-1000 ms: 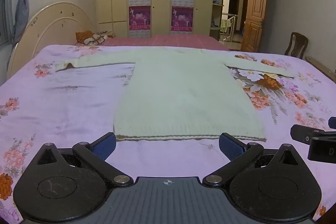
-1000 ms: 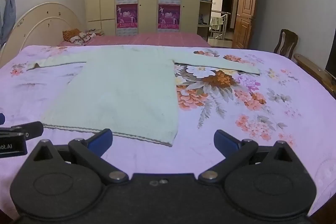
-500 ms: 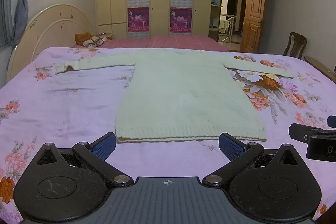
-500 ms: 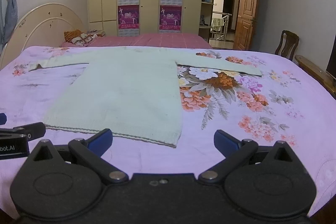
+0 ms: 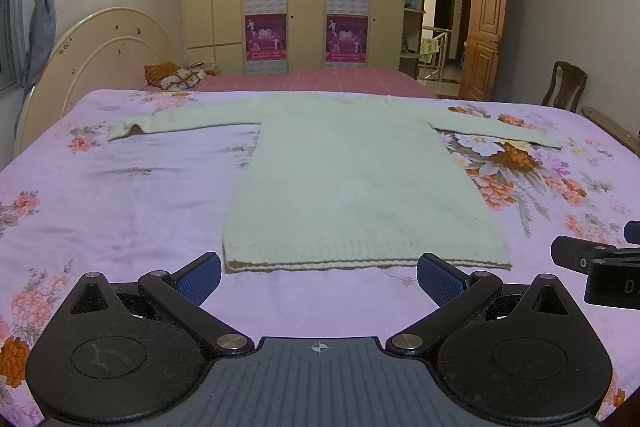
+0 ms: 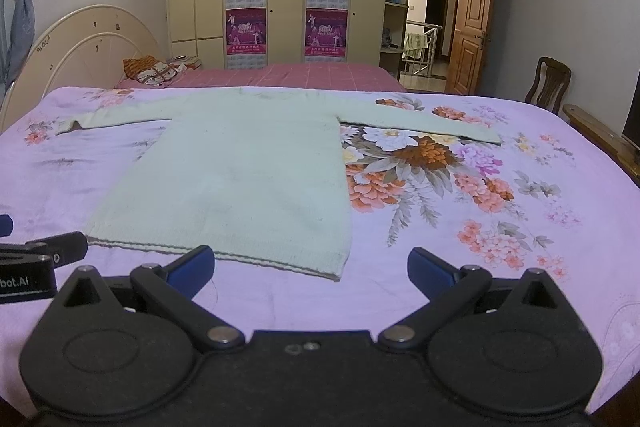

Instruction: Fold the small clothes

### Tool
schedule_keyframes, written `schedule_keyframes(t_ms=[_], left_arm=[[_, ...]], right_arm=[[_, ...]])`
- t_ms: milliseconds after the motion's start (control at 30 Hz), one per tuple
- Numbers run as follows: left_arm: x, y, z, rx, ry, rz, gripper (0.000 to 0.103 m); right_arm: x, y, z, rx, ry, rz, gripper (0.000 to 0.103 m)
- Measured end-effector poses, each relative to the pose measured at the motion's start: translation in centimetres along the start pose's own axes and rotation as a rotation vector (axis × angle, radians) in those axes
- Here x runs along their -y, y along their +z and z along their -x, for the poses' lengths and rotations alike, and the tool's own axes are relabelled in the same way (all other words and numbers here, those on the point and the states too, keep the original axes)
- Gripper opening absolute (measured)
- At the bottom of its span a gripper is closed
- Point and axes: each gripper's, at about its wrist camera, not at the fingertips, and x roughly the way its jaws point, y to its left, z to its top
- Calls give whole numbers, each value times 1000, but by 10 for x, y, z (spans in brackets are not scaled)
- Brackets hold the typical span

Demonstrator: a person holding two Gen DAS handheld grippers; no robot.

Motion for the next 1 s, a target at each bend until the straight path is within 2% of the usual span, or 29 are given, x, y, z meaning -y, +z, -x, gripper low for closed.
schedule_keyframes(t_ms=[1000], left_arm=[[-1, -2, 2, 4, 10, 0, 103]], right_arm=[[-2, -1, -2, -3, 6, 3, 102]])
